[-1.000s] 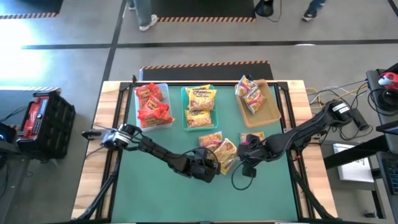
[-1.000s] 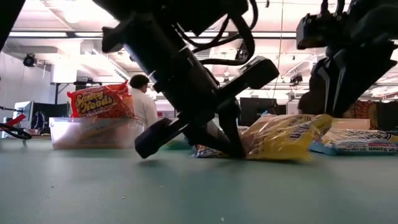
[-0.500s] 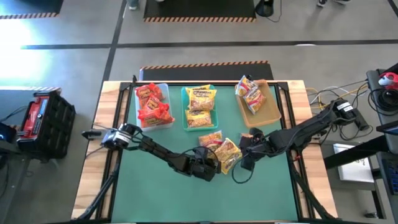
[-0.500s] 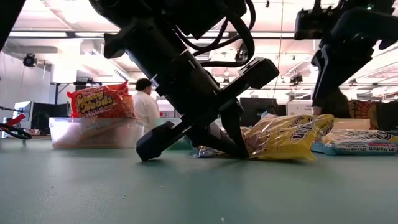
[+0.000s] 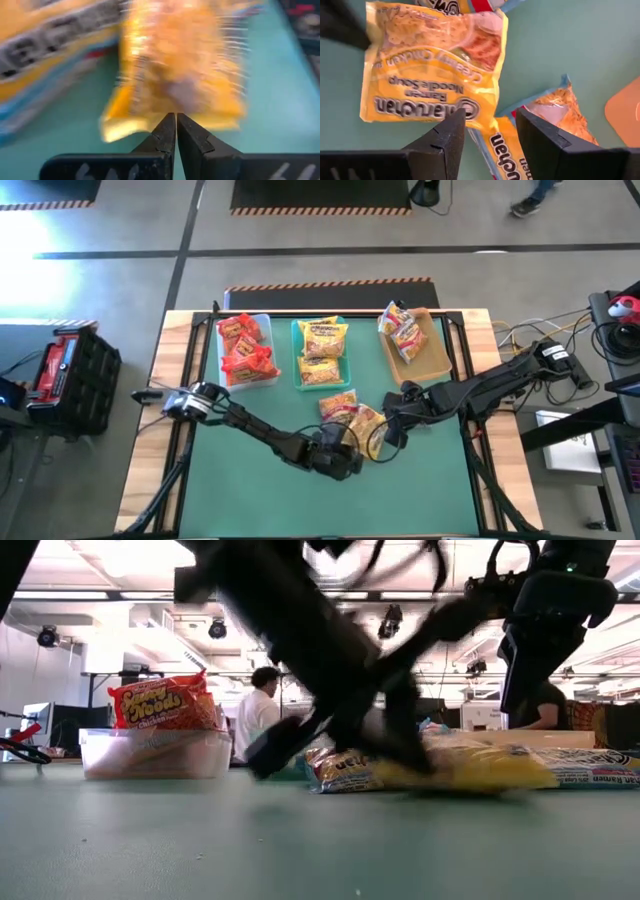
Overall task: Sort Maruchan noodles
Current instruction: Put the yellow noodle pack into the blue bin
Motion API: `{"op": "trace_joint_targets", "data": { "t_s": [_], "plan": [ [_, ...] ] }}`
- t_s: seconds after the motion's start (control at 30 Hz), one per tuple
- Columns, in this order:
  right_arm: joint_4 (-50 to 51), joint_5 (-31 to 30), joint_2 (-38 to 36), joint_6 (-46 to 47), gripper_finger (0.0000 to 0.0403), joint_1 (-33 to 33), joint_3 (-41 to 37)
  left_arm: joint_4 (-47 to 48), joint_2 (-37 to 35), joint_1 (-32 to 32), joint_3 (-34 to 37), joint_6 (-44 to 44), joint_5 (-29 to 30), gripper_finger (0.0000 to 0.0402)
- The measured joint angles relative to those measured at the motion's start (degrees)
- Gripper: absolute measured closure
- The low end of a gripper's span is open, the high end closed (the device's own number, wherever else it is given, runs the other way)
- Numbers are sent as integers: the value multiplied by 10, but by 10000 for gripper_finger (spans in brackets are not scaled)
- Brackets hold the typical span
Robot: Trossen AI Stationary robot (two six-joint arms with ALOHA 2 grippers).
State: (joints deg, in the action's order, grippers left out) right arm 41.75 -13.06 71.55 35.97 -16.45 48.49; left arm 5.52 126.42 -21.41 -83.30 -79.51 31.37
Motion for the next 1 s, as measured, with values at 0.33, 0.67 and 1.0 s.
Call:
{"op": "trace_joint_targets", "data": {
  "t_s": [0.33, 0.67, 1.0],
  "plan": [
    [-1, 0, 0, 0, 254, 0, 0, -6, 2, 1, -32, 83, 21, 401],
    [-1, -42, 1, -2, 256, 0, 0, -36, 35, 7, -32, 71, 26, 402],
    [-2, -50, 1, -7, 265, 1, 0, -24, 64, 4, -35, 21, 9, 402]
  ]
}}
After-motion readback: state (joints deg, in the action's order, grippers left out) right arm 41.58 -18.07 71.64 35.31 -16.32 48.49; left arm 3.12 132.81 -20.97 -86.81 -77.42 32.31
